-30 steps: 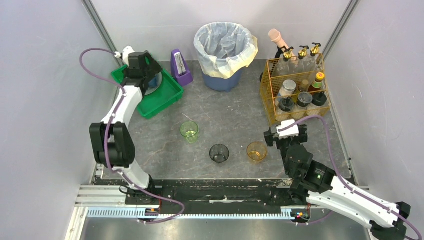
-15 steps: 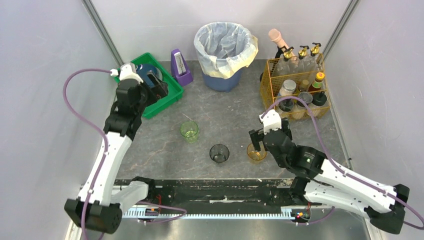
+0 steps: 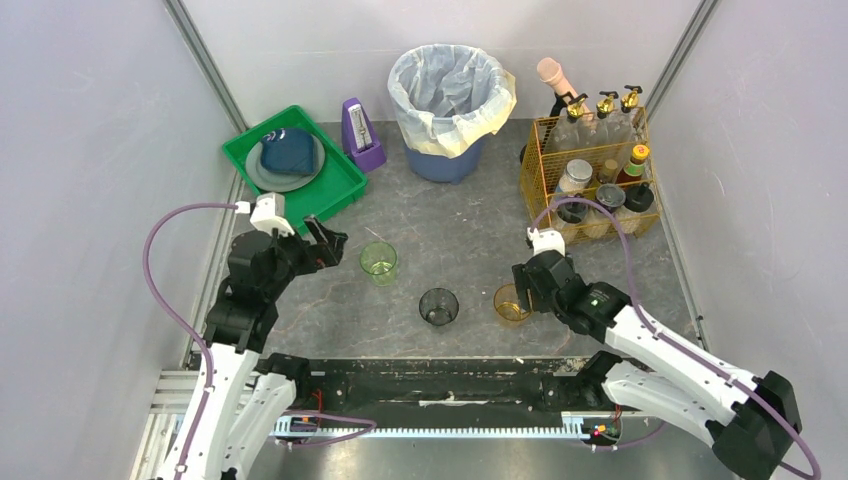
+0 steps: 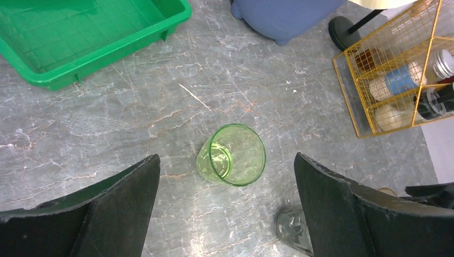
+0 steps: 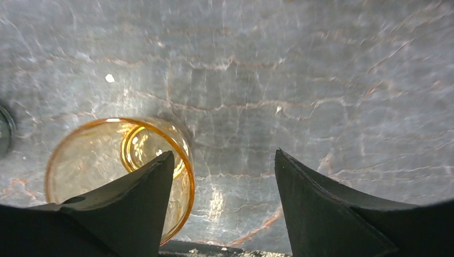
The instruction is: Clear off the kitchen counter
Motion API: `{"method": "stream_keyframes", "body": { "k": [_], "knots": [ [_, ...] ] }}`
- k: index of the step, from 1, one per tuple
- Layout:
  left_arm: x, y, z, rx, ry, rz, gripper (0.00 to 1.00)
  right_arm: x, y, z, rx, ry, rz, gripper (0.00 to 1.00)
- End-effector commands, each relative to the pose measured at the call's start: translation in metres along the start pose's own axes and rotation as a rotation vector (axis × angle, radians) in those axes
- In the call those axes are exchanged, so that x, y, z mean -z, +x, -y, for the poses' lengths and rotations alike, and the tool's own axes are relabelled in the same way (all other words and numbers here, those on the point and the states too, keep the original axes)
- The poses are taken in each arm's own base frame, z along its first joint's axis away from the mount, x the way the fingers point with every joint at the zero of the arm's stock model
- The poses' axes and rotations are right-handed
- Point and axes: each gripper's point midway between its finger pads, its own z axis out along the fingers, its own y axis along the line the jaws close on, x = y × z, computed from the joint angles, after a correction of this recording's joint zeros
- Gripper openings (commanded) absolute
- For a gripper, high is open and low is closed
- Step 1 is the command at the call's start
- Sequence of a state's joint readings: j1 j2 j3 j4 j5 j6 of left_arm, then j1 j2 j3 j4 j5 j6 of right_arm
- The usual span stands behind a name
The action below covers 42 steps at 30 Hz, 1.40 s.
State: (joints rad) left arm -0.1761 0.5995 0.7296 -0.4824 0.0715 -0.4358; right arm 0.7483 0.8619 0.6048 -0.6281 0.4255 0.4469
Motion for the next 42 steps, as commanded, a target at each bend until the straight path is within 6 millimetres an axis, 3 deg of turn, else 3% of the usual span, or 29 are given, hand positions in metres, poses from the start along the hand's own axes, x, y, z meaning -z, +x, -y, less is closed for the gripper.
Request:
{"method": "stream_keyframes", "body": {
  "k": [1, 5, 7, 10, 16, 26, 29, 34, 42],
  "knots": [
    [0.003, -0.004, 0.014, -0.061, 0.087, 0.017, 1.00, -0.008, 0.011, -0.018, -0.081, -0.109, -0.039, 0.71],
    [0.004, 0.004, 0.026, -0.038, 0.163, -0.007, 0.99, -0.018, 0.024, -0.023, -0.093, -0.135, -0.062, 0.61],
    [0.005, 0.007, 0.033, -0.022, 0.202, -0.018, 0.99, -0.022, 0.026, -0.019, -0.106, -0.116, -0.051, 0.39],
    [0.007, 0.009, 0.046, 0.017, 0.266, -0.038, 0.99, -0.022, 0.015, -0.017, -0.148, -0.118, 0.021, 0.19],
    [0.011, 0.004, 0.081, 0.152, 0.442, -0.054, 0.99, -0.009, -0.020, -0.012, -0.259, -0.147, 0.213, 0.00],
    [0.010, -0.005, 0.131, 0.232, 0.639, -0.040, 0.98, 0.047, -0.103, -0.034, -0.425, -0.432, 0.653, 0.00],
    [0.004, -0.005, 0.140, 0.259, 0.656, -0.017, 0.98, 0.063, -0.119, -0.046, -0.462, -0.543, 0.745, 0.00],
    [0.007, -0.007, 0.169, 0.269, 0.761, -0.007, 0.98, 0.086, -0.138, -0.068, -0.496, -0.733, 0.825, 0.00],
    [0.005, 0.002, 0.200, 0.341, 0.850, 0.005, 0.98, 0.114, -0.158, -0.088, -0.500, -0.921, 0.924, 0.00]
  ]
}}
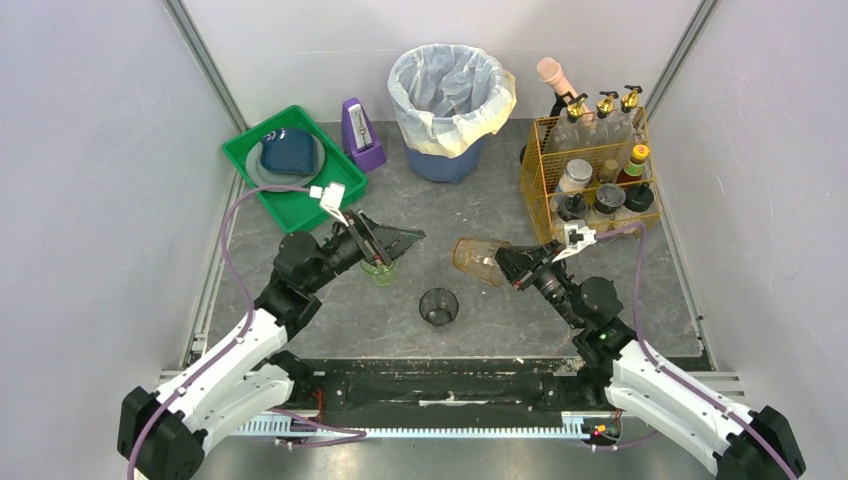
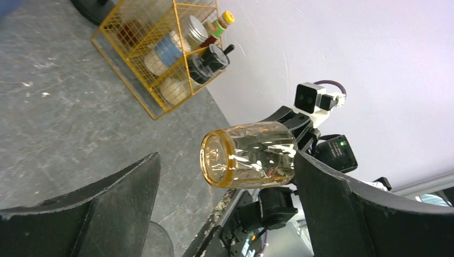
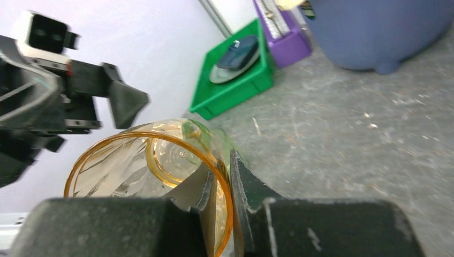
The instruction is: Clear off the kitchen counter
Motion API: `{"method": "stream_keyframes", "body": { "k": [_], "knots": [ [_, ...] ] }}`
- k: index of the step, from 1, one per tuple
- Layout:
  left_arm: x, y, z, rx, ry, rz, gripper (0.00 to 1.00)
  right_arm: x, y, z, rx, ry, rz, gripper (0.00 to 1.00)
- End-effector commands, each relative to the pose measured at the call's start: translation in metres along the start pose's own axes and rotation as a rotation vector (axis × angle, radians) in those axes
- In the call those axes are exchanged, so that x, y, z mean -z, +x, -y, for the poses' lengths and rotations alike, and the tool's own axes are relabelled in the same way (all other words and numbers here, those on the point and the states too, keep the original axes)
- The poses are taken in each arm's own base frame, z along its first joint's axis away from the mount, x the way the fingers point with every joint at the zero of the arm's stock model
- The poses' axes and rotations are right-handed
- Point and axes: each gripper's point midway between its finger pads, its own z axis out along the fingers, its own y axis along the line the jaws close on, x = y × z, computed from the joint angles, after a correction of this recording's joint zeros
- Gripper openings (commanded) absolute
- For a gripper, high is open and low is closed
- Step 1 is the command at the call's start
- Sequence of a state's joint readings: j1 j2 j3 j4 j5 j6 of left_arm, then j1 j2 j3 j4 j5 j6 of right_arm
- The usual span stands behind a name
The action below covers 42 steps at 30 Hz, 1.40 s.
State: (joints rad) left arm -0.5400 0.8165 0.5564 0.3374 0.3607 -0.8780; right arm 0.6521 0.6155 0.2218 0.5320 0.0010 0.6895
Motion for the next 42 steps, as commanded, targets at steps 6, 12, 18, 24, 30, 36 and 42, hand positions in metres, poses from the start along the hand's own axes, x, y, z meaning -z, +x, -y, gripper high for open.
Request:
{"method": "stream_keyframes", "body": {
  "k": [6, 12, 18, 24, 30, 36, 42],
  "knots": [
    [-0.030, 0.004, 0.044, 0.098, 0.205, 0.017, 0.98, -0.004, -0.044, -0.060, -0.071, -0.289, 0.180, 0.00],
    [-0.040, 0.020, 0.058, 0.136, 0.256, -0.026, 0.98, -0.007, -0.044, -0.067, -0.079, -0.334, 0.182, 0.00],
    [-0.044, 0.036, 0.068, 0.160, 0.298, -0.067, 0.98, -0.008, -0.042, -0.068, -0.098, -0.351, 0.185, 0.00],
    [-0.044, 0.045, 0.083, 0.181, 0.360, -0.099, 0.98, -0.009, -0.042, -0.076, -0.102, -0.399, 0.180, 0.00],
    [-0.042, 0.053, 0.094, 0.188, 0.404, -0.127, 0.94, -0.010, -0.038, -0.074, -0.121, -0.405, 0.171, 0.00],
    [-0.041, 0.053, 0.100, 0.182, 0.432, -0.136, 0.86, -0.010, -0.036, -0.071, -0.132, -0.409, 0.163, 0.00],
    [-0.041, 0.049, 0.099, 0.164, 0.419, -0.112, 0.52, -0.013, -0.027, -0.065, -0.143, -0.402, 0.124, 0.06]
  ]
}}
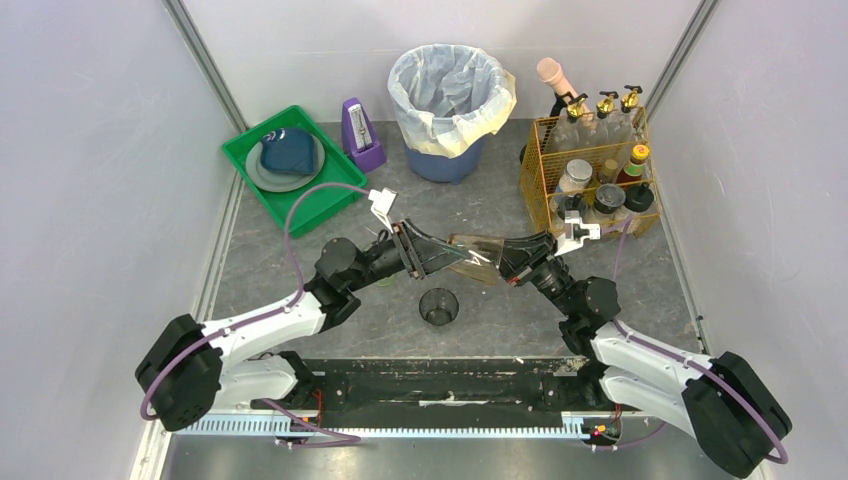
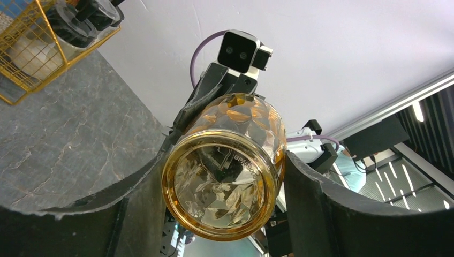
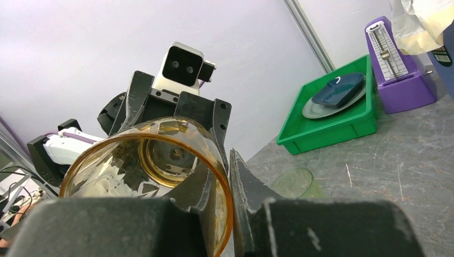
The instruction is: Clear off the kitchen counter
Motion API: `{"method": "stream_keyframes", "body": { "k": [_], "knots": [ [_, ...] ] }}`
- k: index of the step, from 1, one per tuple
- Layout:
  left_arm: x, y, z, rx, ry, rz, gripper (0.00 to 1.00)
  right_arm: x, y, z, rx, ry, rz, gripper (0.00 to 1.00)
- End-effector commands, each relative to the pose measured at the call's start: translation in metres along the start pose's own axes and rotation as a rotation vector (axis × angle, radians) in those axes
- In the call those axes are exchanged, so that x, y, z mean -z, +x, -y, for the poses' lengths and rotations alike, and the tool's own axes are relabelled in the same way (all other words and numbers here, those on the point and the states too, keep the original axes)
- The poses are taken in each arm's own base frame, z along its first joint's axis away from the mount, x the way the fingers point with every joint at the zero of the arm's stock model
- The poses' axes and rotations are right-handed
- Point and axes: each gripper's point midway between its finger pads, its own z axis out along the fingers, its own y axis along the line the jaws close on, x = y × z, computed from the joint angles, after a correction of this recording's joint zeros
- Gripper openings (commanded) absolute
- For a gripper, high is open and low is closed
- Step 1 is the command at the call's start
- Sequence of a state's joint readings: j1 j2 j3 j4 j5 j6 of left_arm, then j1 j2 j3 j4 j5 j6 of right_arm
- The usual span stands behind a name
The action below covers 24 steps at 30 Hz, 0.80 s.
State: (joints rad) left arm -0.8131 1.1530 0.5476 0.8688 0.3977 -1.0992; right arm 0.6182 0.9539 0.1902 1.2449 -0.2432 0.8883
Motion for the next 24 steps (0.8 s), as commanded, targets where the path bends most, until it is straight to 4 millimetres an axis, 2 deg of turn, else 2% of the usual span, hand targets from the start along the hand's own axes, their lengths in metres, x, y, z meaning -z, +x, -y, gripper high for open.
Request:
{"method": "stream_keyframes", "body": {
  "k": [1, 5, 8, 10, 14, 16, 17, 18, 24],
  "knots": [
    [-0.004, -0.012, 0.030, -0.042, 0.083, 0.030, 0.43, 0.001, -0.001, 0.000, 0.001, -0.016, 0.001, 0.09],
    [-0.003, -0.016, 0.023, -0.061, 0.034, 0.045, 0.14, 0.006, -0.001, 0.005, 0.013, -0.003, 0.001, 0.22],
    [0.000, -0.022, 0.017, -0.091, -0.028, 0.071, 0.02, 0.012, 0.000, 0.012, 0.024, 0.022, 0.002, 0.43],
    [0.004, -0.032, 0.013, -0.137, -0.090, 0.101, 0.02, 0.017, -0.001, 0.020, 0.032, 0.048, 0.003, 0.59],
    [0.020, -0.052, -0.008, -0.247, -0.307, 0.143, 0.02, 0.027, 0.001, 0.036, 0.065, 0.114, -0.005, 0.85],
    [0.032, -0.064, -0.018, -0.307, -0.432, 0.159, 0.02, 0.032, 0.002, 0.047, 0.094, 0.168, -0.013, 0.94],
    [0.039, -0.077, -0.022, -0.347, -0.505, 0.193, 0.02, 0.035, 0.004, 0.053, 0.112, 0.194, -0.020, 0.97],
    [0.049, -0.081, -0.030, -0.372, -0.581, 0.193, 0.02, 0.038, 0.004, 0.059, 0.135, 0.225, -0.023, 0.98],
    [0.105, -0.130, -0.048, -0.592, -1.033, 0.193, 0.02, 0.051, 0.003, 0.087, 0.262, 0.362, -0.049, 0.98]
  ]
}}
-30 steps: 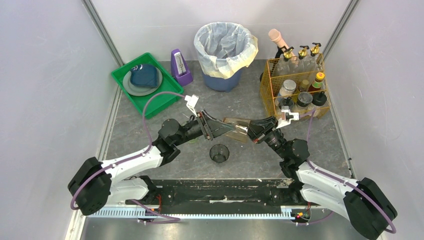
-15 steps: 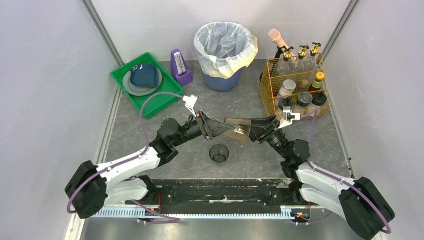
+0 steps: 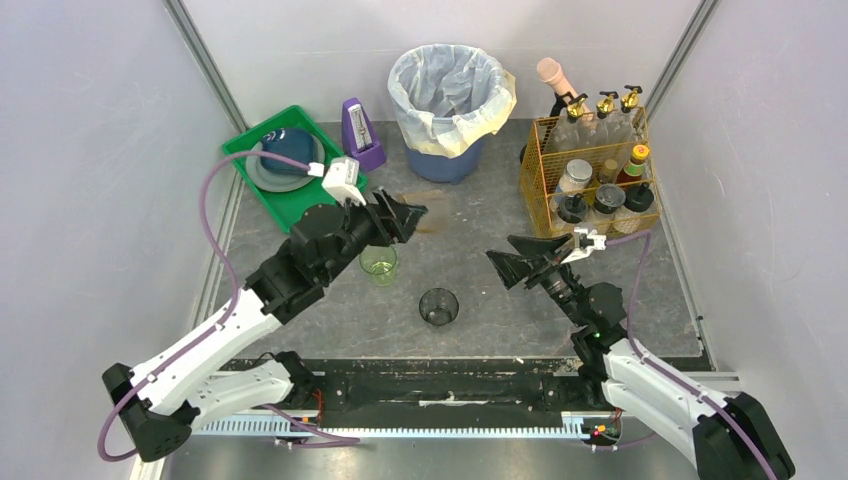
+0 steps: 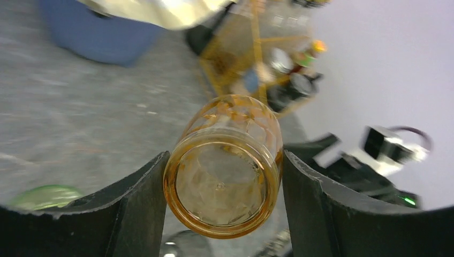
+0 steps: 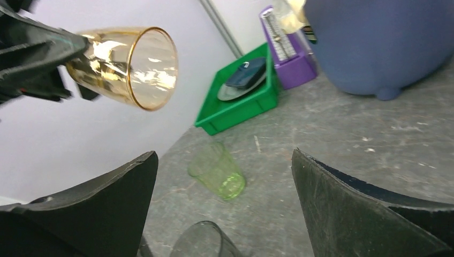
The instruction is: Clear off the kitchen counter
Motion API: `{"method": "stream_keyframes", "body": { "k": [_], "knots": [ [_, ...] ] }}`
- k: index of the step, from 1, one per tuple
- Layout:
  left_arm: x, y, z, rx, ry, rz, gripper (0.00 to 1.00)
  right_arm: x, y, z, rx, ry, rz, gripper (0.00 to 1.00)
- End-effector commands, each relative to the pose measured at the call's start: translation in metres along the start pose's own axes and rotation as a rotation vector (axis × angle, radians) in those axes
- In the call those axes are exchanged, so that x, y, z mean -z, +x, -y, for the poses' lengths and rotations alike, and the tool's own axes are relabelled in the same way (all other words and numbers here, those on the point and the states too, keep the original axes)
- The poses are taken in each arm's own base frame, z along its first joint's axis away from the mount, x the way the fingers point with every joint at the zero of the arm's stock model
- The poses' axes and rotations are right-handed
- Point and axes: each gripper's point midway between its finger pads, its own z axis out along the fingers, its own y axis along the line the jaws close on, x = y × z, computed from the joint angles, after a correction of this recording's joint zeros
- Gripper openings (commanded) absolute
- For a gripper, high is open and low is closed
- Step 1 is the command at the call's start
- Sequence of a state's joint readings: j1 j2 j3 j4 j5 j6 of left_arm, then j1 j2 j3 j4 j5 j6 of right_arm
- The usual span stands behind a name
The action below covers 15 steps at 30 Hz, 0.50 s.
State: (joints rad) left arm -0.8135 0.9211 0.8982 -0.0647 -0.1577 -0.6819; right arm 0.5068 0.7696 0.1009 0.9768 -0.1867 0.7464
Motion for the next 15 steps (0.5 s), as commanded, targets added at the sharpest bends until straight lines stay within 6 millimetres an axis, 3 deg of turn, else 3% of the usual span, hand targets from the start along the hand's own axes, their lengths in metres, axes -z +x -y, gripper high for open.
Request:
{"method": "stream_keyframes", "body": {
  "k": [1, 4, 8, 12, 15],
  "knots": [
    [0.024, -0.035, -0.073, -0.311, -0.445, -0.001, 0.02, 0.007, 0.007, 0.034, 0.130, 0.143, -0.023, 0.98],
    [0.031, -0.059, -0.098, -0.433, -0.630, -0.011, 0.02, 0.012, 0.011, 0.048, 0.161, 0.197, -0.027, 0.98],
    [0.029, -0.093, -0.133, -0.464, -0.786, -0.009, 0.02, 0.015, 0.018, 0.059, 0.177, 0.232, -0.045, 0.98],
    [0.021, -0.120, -0.180, -0.424, -0.922, -0.005, 0.02, 0.017, 0.023, 0.063, 0.183, 0.244, -0.056, 0.98],
    [0.003, -0.130, -0.216, -0.364, -0.971, 0.007, 0.02, 0.019, 0.022, 0.065, 0.197, 0.256, -0.045, 0.98]
  ]
}}
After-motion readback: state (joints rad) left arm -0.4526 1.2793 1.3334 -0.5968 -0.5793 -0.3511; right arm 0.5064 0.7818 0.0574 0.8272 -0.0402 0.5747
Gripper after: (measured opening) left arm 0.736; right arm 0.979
